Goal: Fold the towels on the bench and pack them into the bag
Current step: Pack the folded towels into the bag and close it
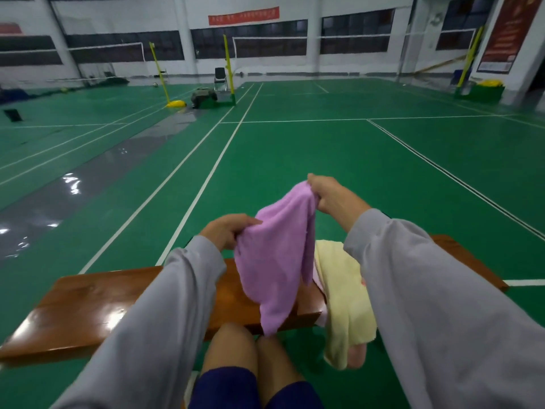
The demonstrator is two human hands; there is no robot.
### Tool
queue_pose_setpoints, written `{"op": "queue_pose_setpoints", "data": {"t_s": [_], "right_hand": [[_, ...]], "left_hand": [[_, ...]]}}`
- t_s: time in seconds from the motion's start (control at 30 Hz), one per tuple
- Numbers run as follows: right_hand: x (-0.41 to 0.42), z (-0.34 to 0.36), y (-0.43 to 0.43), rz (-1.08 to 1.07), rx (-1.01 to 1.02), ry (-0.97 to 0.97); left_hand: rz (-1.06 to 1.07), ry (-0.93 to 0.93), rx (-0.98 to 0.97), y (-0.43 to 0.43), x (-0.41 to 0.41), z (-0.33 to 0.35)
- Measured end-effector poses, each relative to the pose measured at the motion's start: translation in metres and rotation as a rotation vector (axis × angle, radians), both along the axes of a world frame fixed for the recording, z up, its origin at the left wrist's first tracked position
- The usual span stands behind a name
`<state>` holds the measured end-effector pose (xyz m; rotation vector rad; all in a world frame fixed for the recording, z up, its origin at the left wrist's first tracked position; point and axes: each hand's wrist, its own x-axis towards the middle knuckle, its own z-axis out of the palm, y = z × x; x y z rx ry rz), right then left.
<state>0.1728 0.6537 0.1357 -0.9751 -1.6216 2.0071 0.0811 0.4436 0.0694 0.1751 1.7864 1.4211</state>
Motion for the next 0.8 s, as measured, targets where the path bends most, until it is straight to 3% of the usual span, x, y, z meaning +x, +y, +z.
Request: {"op": "queue_pose_setpoints", "data": {"t_s": [0.13,0.2,0.27,0.33,0.43,0.57,0.67,0.73,0.8], "right_hand": [[0.014,0.017,0.002,-0.134,-0.126,0.165],[0.013,-0.001,0.007,-0.087,-0.111,0.062],[0.019,-0.022,0.001,0.132,-0.061,-0.126],[0.024,-0.022,-0.003,0.185,-0.071,-0.194],[0.018,-0.011,0.003,-0.081,-0.043,0.056],[0.026,0.007,-0.004,0.01,-0.12,0.218],[0.024,0.012,-0.002,0.021,-0.287,0.342],[0.021,0.009,-0.001,-0.066,-0.287,0.344],[0.018,0.002,0.002,-0.144,-0.155,0.271]], "left_hand": [[0.339,0.191,0.354,-0.016,-0.024,0.051],[0.171,0.247,0.269,-0.028,-0.024,0.054],[0.039,0.24,0.156,-0.039,-0.018,0.052],[0.168,0.336,0.235,-0.041,-0.021,0.057],[0.333,0.449,0.291,-0.042,-0.029,0.069],[0.386,0.512,0.161,-0.052,-0.04,0.077],[0.433,0.437,0.315,-0.065,-0.046,0.081],[0.499,0.37,0.407,-0.074,-0.053,0.077],[0.513,0.38,0.376,-0.081,-0.059,0.07]]}}
